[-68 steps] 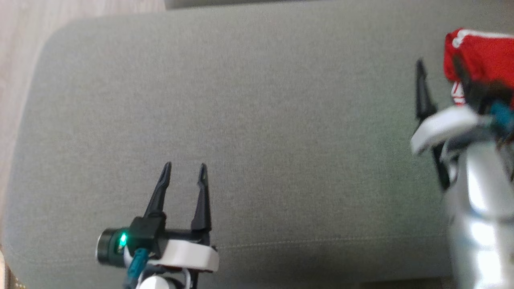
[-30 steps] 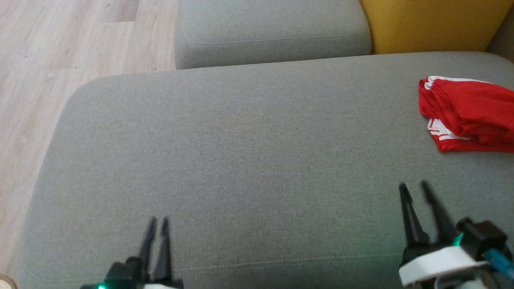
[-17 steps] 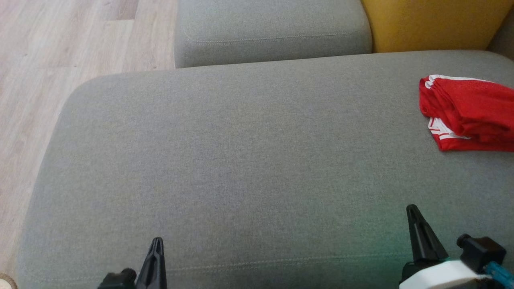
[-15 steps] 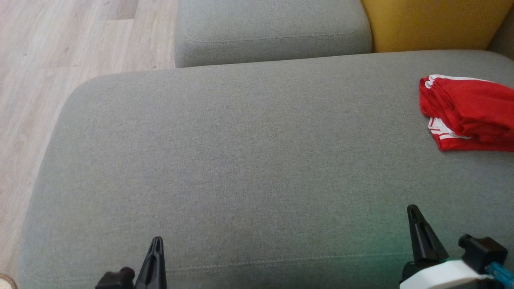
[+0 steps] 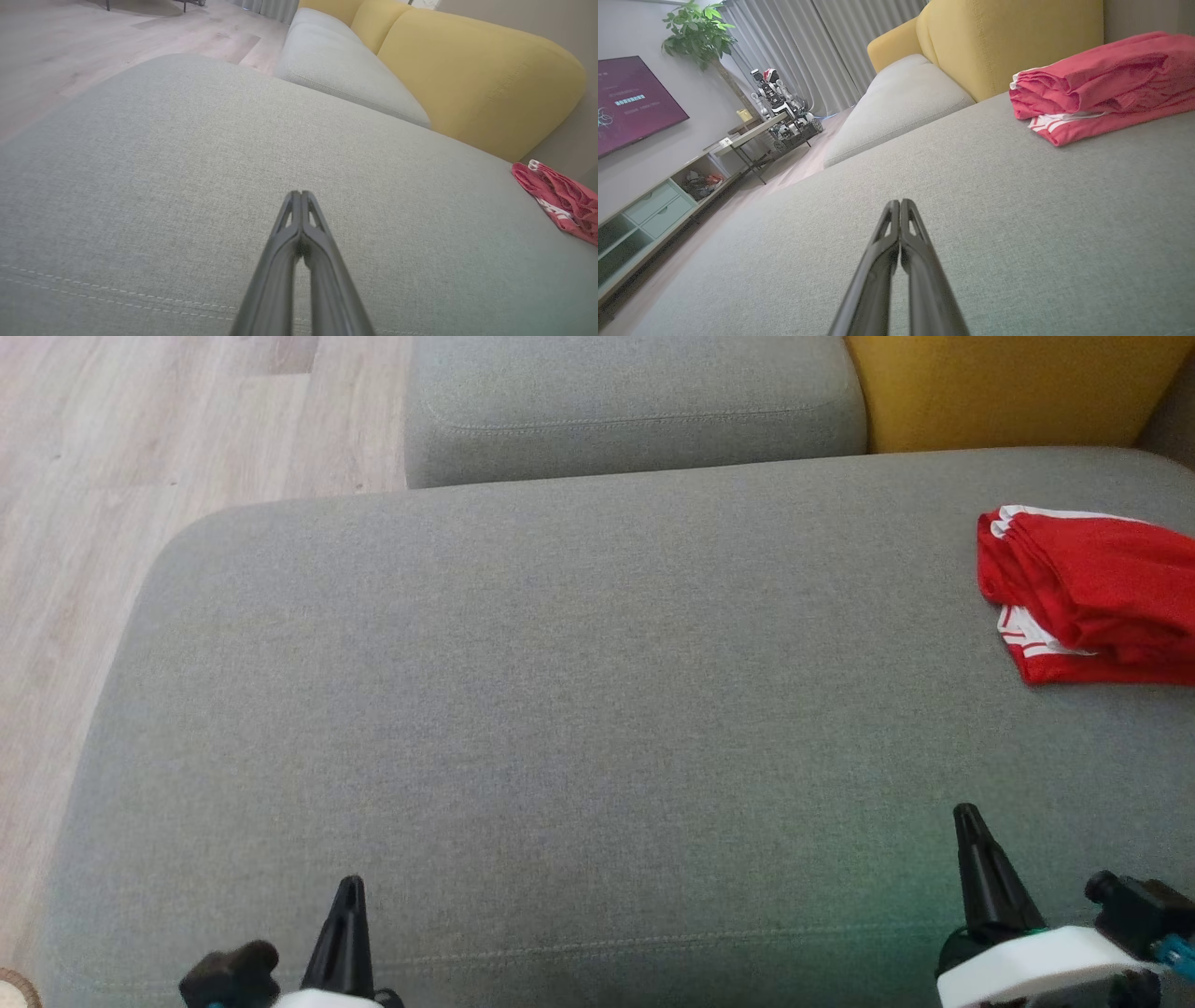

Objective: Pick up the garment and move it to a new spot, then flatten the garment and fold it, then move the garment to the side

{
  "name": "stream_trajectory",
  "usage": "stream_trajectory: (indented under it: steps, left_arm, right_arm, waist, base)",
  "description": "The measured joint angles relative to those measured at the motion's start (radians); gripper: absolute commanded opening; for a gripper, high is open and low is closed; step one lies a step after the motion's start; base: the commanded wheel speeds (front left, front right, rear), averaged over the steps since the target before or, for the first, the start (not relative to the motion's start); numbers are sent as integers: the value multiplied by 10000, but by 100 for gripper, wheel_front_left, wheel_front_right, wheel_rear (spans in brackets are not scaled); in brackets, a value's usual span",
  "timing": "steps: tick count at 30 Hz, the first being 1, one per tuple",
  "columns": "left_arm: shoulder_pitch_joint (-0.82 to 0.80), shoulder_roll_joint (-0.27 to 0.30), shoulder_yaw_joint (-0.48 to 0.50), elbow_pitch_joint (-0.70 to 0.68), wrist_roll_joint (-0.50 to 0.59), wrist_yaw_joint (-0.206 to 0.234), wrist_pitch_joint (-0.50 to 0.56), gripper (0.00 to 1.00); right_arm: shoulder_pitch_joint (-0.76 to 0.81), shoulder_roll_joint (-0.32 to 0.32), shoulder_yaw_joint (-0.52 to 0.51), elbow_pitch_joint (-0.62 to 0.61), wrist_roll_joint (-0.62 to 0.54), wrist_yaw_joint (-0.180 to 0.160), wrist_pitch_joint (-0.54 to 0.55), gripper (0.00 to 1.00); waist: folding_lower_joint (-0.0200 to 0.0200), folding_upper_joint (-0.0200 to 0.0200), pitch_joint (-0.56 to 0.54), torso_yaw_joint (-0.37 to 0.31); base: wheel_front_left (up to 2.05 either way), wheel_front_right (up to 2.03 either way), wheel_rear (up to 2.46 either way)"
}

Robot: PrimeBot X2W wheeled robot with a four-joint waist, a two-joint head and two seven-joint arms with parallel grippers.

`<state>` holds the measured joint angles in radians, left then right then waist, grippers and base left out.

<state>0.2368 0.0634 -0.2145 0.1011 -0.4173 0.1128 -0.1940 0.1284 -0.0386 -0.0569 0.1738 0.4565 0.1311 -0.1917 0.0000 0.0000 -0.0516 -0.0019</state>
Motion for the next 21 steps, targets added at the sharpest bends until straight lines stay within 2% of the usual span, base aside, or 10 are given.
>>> stream_trajectory:
  steps: [21]
  left_arm:
    - [-674, 36, 382, 353, -2754, -516, 520, 0]
  right_arm:
    - [-441, -15, -29, 236, 2591, 0, 564, 0]
  waist:
    - [0, 0, 119, 4]
  base:
    - [0, 0, 0]
